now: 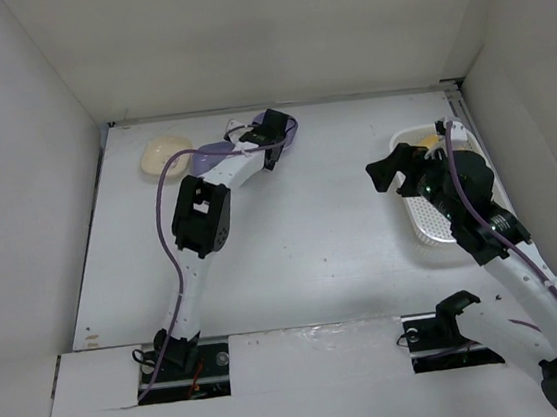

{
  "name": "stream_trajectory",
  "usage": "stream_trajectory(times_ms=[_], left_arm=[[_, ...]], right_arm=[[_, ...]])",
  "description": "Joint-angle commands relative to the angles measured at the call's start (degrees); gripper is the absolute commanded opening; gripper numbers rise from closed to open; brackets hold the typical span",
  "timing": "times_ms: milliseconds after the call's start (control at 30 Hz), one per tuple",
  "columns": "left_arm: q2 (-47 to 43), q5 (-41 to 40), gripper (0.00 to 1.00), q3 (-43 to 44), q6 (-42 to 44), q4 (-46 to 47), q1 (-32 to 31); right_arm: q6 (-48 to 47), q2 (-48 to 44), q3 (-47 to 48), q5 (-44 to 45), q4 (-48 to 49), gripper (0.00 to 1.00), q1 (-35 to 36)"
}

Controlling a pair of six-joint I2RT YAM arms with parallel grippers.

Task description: Place the plates into the plastic bin on the countertop

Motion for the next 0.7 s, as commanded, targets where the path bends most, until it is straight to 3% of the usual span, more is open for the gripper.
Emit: stream_trajectory(times_ms=[0, 100, 233, 400, 467, 533, 667], left_arm=[[0.36, -2.08, 0.44, 3.55, -1.56, -2.25, 0.14], [1.84, -0.94, 0.22, 3.55, -0.69, -2.25, 0.66], [3.26, 1.35, 0.21, 4.08, -0.68, -1.46, 0.66], [4.4, 1.88, 0.32, 4.08, -0.06, -0.94, 1.19], [4.4, 1.88, 0.22, 4.08, 0.46, -0.94, 1.19], [5.02, 2.93, 0.0, 4.08, 0.46, -0.94, 1.19], [3.36, 6.18, 0.0, 3.83, 7.02, 3.26, 1.19]], right_arm=[[-0.68, -0.89, 1.01, -1.16, 1.87, 1.0, -0.84], [-0.68, -0.89, 1.01, -1.16, 1.87, 1.0, -0.84], [-0.68, -0.89, 2.06, -1.16, 1.34, 1.0, -0.84], [-0.68, -0.89, 2.06, -1.16, 0.82, 1.0, -0.84], [-0.68, -0.89, 2.06, -1.16, 0.82, 1.0, -0.84], [-0.68, -0.89, 2.06, -1.16, 0.82, 1.0, -0.84], [-0.68, -0.89, 1.54, -0.64, 1.34, 1.0, -0.84]])
